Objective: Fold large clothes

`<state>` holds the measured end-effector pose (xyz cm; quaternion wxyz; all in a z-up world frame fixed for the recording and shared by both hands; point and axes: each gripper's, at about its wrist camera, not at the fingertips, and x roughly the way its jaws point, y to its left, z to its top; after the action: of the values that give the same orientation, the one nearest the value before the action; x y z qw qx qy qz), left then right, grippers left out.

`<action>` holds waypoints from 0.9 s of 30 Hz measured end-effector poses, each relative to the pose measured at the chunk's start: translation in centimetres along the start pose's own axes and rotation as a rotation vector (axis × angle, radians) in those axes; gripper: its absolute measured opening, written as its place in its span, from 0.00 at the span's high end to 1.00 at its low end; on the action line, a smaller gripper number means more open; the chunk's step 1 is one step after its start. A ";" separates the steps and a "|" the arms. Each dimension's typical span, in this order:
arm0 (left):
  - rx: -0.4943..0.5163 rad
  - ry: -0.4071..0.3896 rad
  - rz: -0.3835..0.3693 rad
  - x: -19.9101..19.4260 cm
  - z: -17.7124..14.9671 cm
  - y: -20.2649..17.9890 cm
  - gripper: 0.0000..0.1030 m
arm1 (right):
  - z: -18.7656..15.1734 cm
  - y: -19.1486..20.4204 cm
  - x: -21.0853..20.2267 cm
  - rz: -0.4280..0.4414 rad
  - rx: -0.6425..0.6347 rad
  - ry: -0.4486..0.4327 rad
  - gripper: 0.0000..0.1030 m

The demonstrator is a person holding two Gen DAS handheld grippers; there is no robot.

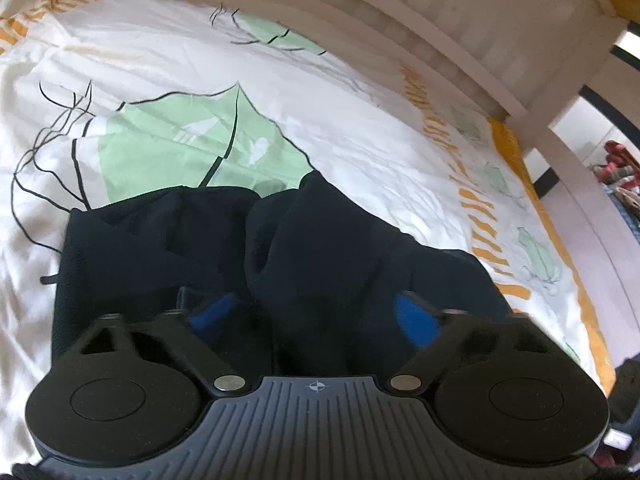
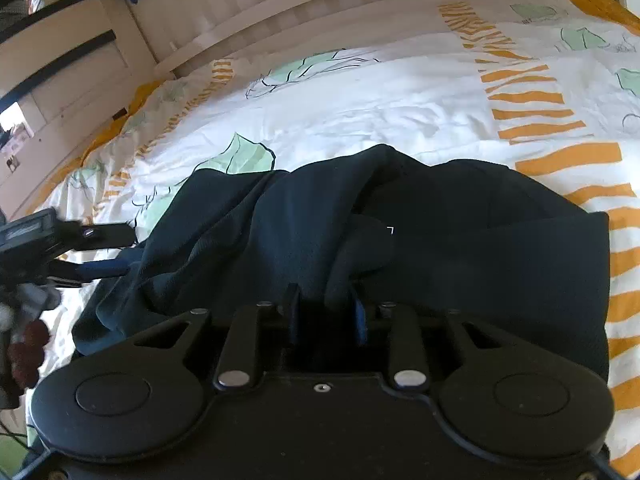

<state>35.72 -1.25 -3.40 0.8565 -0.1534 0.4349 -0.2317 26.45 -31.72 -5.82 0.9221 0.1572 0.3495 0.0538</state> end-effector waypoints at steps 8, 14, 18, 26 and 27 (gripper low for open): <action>0.043 -0.026 -0.007 0.5 -0.3 -0.7 0.87 | -0.2 -0.3 0.0 0.017 0.030 -0.013 0.61; 0.056 -0.114 -0.048 -2.3 -0.2 -2.0 0.96 | 0.4 1.1 -1.2 0.019 -0.063 -0.064 0.77; 0.080 -0.136 -0.088 -4.2 -1.0 -2.2 0.96 | 1.1 1.5 -3.6 0.034 -0.104 -0.156 0.77; -0.013 -0.015 -0.014 -1.2 -3.7 1.6 0.82 | -1.0 -2.7 -1.2 -0.067 0.085 -0.053 0.43; -0.009 -0.028 -0.004 -1.8 -3.8 1.5 0.78 | -0.9 -2.4 -1.6 -0.078 0.075 -0.061 0.40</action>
<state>32.13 0.69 -5.07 0.8614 -0.1613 0.4235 -0.2295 24.65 -34.09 -6.26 0.9273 0.1792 0.3286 -0.0003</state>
